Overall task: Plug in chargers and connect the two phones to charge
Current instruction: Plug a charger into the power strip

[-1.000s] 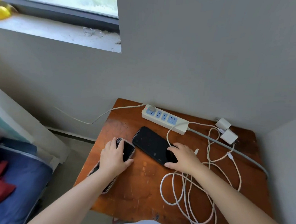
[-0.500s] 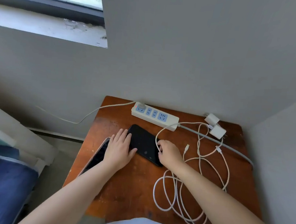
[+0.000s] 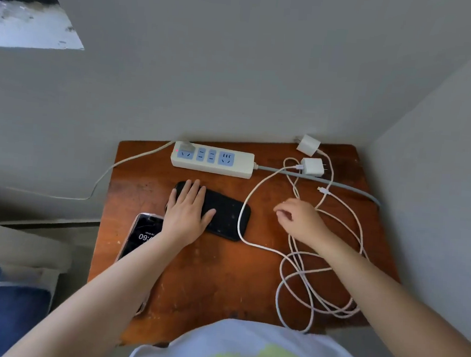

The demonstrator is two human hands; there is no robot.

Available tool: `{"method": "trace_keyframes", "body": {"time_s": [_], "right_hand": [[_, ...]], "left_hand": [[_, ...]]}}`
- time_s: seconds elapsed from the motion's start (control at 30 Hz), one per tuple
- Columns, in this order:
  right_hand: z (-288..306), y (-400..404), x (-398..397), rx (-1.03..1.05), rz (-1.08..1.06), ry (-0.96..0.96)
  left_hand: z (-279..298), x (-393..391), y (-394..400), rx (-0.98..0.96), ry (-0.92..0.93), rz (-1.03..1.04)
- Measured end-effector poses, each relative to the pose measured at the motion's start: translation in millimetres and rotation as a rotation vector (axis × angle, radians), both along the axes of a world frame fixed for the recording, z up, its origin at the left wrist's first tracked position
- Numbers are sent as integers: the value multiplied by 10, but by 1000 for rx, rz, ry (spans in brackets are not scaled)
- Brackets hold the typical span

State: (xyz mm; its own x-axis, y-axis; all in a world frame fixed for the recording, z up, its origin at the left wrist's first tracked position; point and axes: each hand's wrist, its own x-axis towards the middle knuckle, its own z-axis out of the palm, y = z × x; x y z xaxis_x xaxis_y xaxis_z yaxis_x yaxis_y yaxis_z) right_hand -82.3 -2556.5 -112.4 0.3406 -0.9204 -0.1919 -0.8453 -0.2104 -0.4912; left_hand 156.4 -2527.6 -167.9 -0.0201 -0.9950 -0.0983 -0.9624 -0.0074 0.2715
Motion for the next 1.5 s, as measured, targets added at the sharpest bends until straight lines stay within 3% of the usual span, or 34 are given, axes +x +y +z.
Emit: {"method": "trace_keyframes", "body": {"time_s": [0.1,0.17,0.27,0.4,0.5,0.6,0.77,0.93,1.0,1.5], "right_hand": [[105,-355,9,-176,-171,14],[158,-833,-282,-280,-304,237],[149,-1007,-358,-166,-245,657],[-39,-959,-398,14,-31,748],[-78,-916,-453,25,106,769],[-24,-877,-497,-89,140,696],[121,-685,-264,-234,189,395],[163,-541,190,-120,29,-248],[144,-548,396,1,3,-388],[213,-1066,1160,61,230,-103]], "left_hand": [[15,-15,-43,-4,-16,-25],[-12,-230,-378,7,-21,-97],[-41,-201,-281,23,-66,-126],[-176,-154,59,53,-102,-105],[-238,-149,212,95,-126,-94],[-219,-132,182,107,-97,-105],[-88,-39,112,112,92,-99],[27,169,126,97,116,30],[28,245,164,107,86,42],[-280,453,391,101,11,152]]}}
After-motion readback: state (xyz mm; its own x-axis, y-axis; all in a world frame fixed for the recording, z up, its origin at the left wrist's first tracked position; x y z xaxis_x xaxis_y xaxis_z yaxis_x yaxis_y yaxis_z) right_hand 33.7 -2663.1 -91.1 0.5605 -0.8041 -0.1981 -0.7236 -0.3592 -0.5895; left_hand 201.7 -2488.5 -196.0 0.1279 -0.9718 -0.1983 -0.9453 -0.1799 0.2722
